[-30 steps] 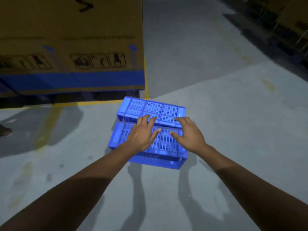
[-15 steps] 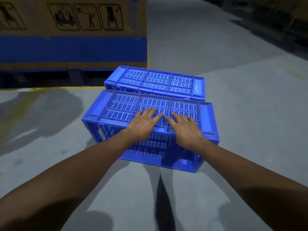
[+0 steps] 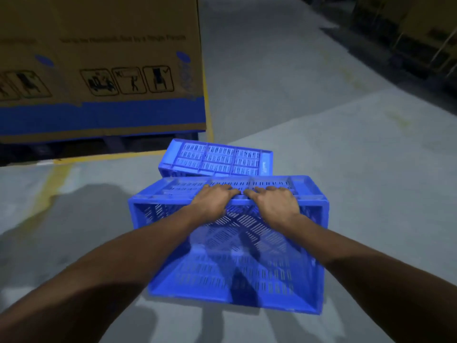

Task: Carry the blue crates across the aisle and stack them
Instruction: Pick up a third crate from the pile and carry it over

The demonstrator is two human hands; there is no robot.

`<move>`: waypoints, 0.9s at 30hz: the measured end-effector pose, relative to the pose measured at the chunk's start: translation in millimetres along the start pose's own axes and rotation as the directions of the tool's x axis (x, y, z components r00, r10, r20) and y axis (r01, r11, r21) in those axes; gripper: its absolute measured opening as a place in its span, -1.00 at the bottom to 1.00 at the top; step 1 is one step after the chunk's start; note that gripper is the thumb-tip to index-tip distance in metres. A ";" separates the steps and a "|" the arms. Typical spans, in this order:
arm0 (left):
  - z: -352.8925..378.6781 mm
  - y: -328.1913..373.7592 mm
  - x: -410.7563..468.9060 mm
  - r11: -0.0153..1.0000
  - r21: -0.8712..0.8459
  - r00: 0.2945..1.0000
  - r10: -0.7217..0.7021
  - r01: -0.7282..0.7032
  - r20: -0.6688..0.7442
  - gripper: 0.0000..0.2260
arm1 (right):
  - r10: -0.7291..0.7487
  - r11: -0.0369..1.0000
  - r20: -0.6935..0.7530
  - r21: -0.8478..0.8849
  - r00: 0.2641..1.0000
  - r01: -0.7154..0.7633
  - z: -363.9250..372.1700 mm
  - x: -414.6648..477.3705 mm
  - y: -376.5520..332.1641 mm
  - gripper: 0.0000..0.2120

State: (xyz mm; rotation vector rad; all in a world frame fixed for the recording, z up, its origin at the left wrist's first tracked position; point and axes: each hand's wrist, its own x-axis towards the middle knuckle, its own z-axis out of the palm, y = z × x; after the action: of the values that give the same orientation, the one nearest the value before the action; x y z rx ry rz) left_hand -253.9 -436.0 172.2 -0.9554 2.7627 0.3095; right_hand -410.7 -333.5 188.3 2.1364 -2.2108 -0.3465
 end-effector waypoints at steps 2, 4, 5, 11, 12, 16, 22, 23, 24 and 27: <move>-60.2 15.8 -18.6 0.997 -0.072 0.996 -0.009 0.003 -0.084 -0.46 | 0.020 1.000 0.002 0.009 1.000 -0.020 -69.6 -15.0 16.6 -0.52; -124.7 33.6 -38.3 0.994 -0.111 0.980 -0.035 0.014 -0.197 -0.50 | 0.046 0.999 -0.006 0.001 0.999 -0.046 -143.5 -29.0 33.1 -0.57; -155.9 43.2 -47.5 0.994 -0.106 0.964 -0.064 0.038 -0.257 -0.53 | 0.059 0.998 -0.016 -0.005 0.998 -0.059 -180.9 -35.5 40.8 -0.60; -337.7 113.9 -97.2 0.562 -0.751 0.620 -0.738 0.346 -0.266 -0.64 | 0.119 0.991 -0.070 -0.057 0.990 -0.123 -402.5 -72.9 71.0 -0.64; -368.9 125.3 -104.8 0.404 -0.867 0.555 -0.809 0.290 -0.192 -0.61 | 0.134 0.988 -0.089 -0.068 0.987 -0.140 -435.1 -79.5 73.5 -0.64; -479.5 160.2 -125.9 -0.056 -0.989 0.447 -0.895 -0.134 -0.010 -0.41 | 0.199 0.974 -0.181 -0.073 0.963 -0.215 -545.2 -106.3 82.8 -0.66; -594.9 190.3 -159.8 -0.210 -0.827 0.472 -0.879 -0.521 -0.074 -0.35 | 0.301 0.938 -0.289 -0.082 0.909 -0.337 -653.5 -149.4 95.3 -0.68; -610.4 192.6 -164.8 -0.272 -0.800 0.501 -0.865 -0.534 -0.041 -0.39 | 0.321 0.930 -0.282 -0.087 0.904 -0.357 -665.1 -156.8 95.1 -0.68; -621.4 194.3 -168.6 -0.324 -0.786 0.537 -0.843 -0.526 -0.012 -0.44 | 0.333 0.924 -0.268 -0.096 0.904 -0.370 -673.9 -163.8 93.7 -0.68; -637.8 200.3 -175.1 -0.308 -0.866 0.605 -0.796 -0.394 0.008 -0.41 | 0.330 0.922 -0.210 -0.138 0.920 -0.362 -686.6 -180.7 84.7 -0.69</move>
State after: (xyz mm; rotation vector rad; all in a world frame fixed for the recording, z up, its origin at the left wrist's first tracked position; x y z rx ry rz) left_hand -321.4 -346.3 854.1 -2.4102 1.5377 3.1911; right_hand -355.9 -239.7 895.0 1.5783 -2.2961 -0.2963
